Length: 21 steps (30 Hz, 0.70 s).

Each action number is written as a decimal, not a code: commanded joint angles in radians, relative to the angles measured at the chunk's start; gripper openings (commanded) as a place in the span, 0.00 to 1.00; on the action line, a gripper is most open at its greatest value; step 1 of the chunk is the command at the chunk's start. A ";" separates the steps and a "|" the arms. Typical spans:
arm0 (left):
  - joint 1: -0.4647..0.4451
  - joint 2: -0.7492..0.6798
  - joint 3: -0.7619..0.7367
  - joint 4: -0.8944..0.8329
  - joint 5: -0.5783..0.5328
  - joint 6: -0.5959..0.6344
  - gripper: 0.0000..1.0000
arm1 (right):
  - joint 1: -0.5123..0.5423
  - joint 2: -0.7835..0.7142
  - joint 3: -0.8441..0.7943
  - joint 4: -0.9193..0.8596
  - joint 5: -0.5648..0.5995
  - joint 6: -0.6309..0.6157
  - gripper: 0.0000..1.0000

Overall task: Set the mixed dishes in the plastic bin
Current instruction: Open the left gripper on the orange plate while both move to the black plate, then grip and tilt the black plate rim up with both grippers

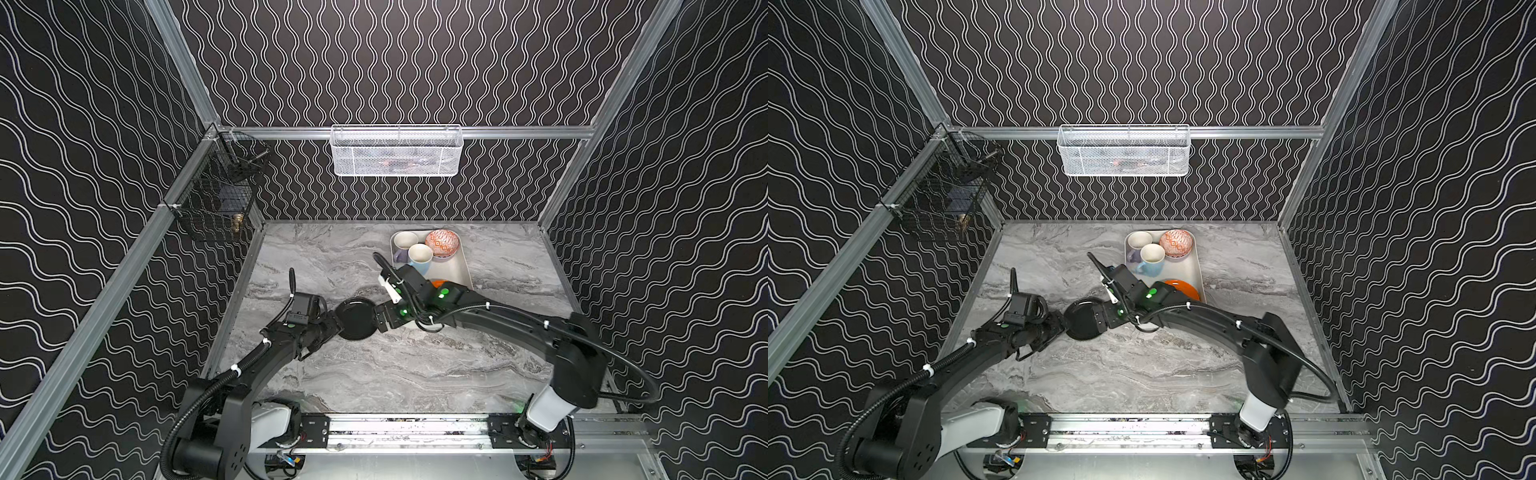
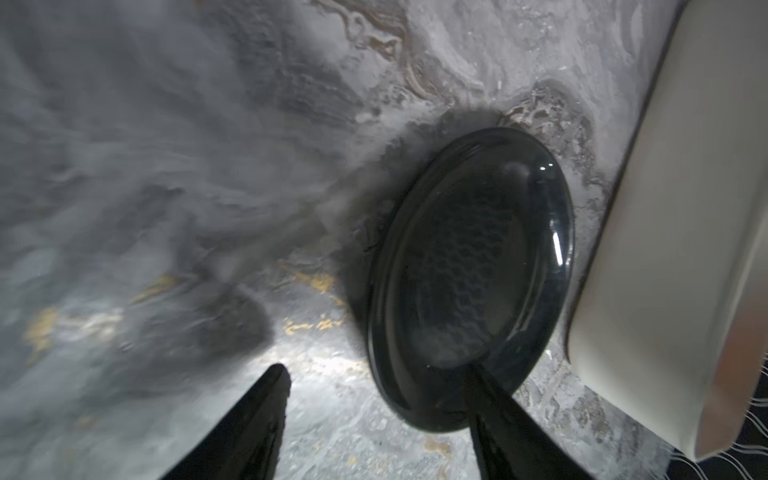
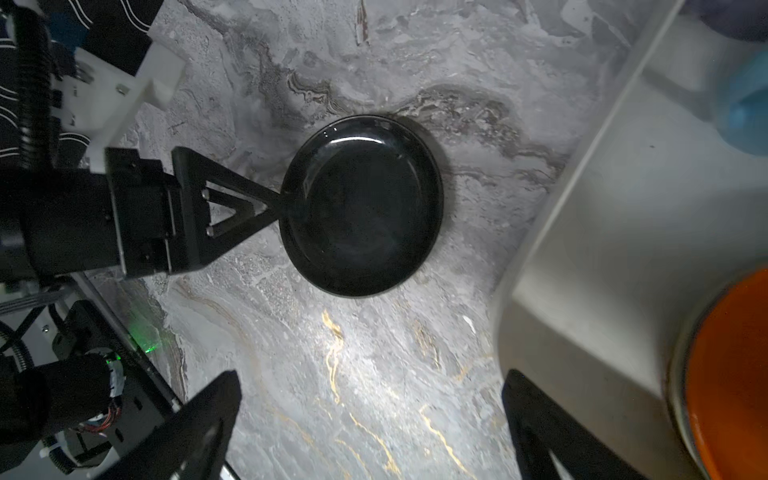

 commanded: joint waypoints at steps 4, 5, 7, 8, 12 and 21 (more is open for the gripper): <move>0.024 0.007 -0.013 0.068 0.038 0.001 0.71 | 0.001 0.125 0.095 0.017 -0.051 -0.029 0.95; 0.029 0.012 -0.014 0.069 0.044 0.003 0.71 | 0.000 0.145 0.110 0.018 -0.056 -0.026 0.88; 0.042 0.021 -0.017 0.070 0.055 0.013 0.71 | -0.006 0.197 0.137 0.019 -0.064 -0.015 0.66; 0.048 0.023 -0.019 0.070 0.058 0.016 0.71 | -0.010 0.212 0.146 0.019 -0.070 -0.009 0.61; 0.073 0.026 -0.032 0.079 0.075 0.024 0.71 | -0.033 0.263 0.164 0.024 -0.091 0.010 0.44; 0.091 0.075 -0.021 0.105 0.095 0.038 0.71 | -0.056 0.361 0.239 -0.055 -0.048 0.009 0.40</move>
